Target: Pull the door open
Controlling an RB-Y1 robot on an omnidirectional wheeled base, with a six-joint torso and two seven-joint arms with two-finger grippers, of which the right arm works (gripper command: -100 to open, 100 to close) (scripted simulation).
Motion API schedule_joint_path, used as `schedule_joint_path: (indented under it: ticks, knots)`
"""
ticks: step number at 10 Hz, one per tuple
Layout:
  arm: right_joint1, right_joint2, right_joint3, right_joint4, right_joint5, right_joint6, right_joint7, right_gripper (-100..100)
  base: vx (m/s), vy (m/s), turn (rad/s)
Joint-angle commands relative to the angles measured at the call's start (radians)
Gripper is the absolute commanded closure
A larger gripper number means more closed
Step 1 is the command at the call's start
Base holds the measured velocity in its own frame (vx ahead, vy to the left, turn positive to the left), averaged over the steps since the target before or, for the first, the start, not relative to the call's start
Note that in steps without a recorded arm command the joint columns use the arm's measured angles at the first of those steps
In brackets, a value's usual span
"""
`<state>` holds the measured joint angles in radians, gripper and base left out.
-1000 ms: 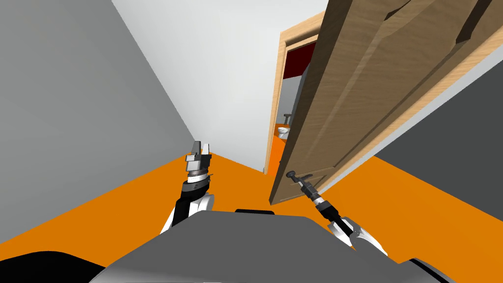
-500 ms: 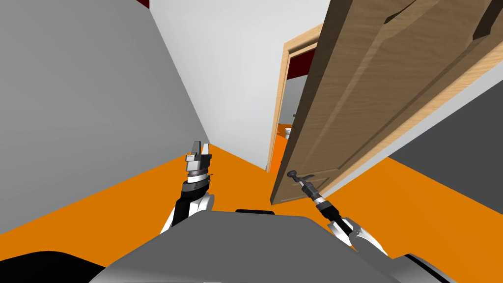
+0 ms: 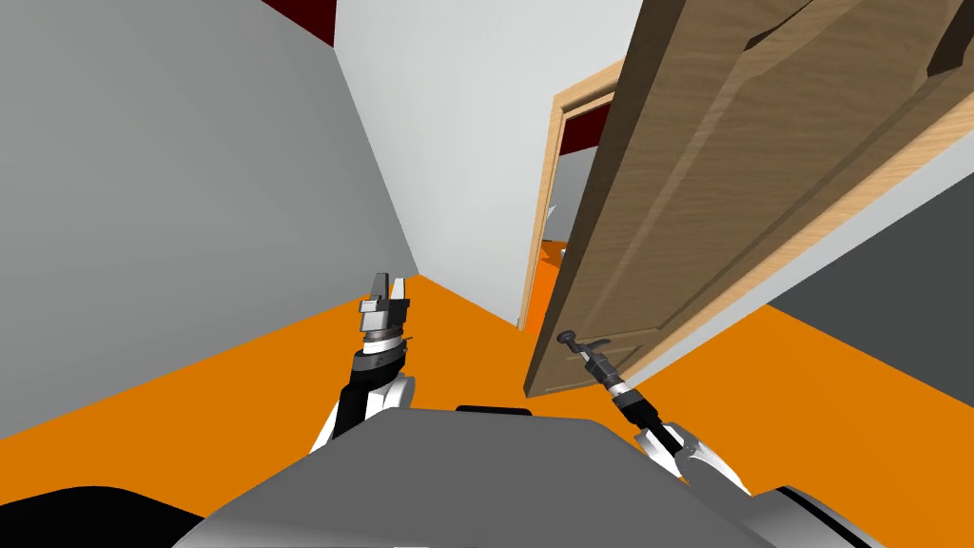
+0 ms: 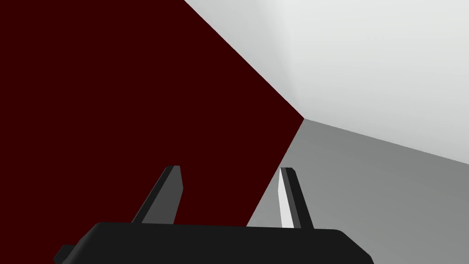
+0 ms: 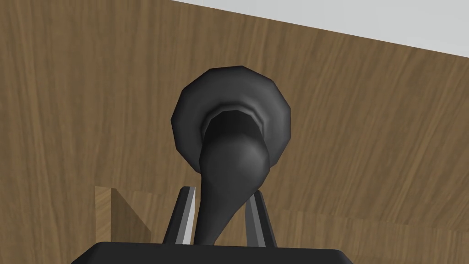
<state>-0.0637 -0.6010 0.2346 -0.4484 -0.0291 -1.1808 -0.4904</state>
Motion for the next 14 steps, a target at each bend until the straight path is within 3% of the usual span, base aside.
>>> schedule_joint_path:
  ticks: [1,7,14]
  knots:
    - [0.008,-0.004,0.000,-0.005,-0.002,-0.010,-0.001,100,-0.171,-0.077,0.154]
    - [0.030,-0.023,0.001,0.032,-0.013,-0.073,-0.009,100,-0.195,-0.118,0.190]
    - [0.040,-0.026,0.008,0.057,-0.017,-0.110,-0.012,100,-0.172,-0.077,0.148]
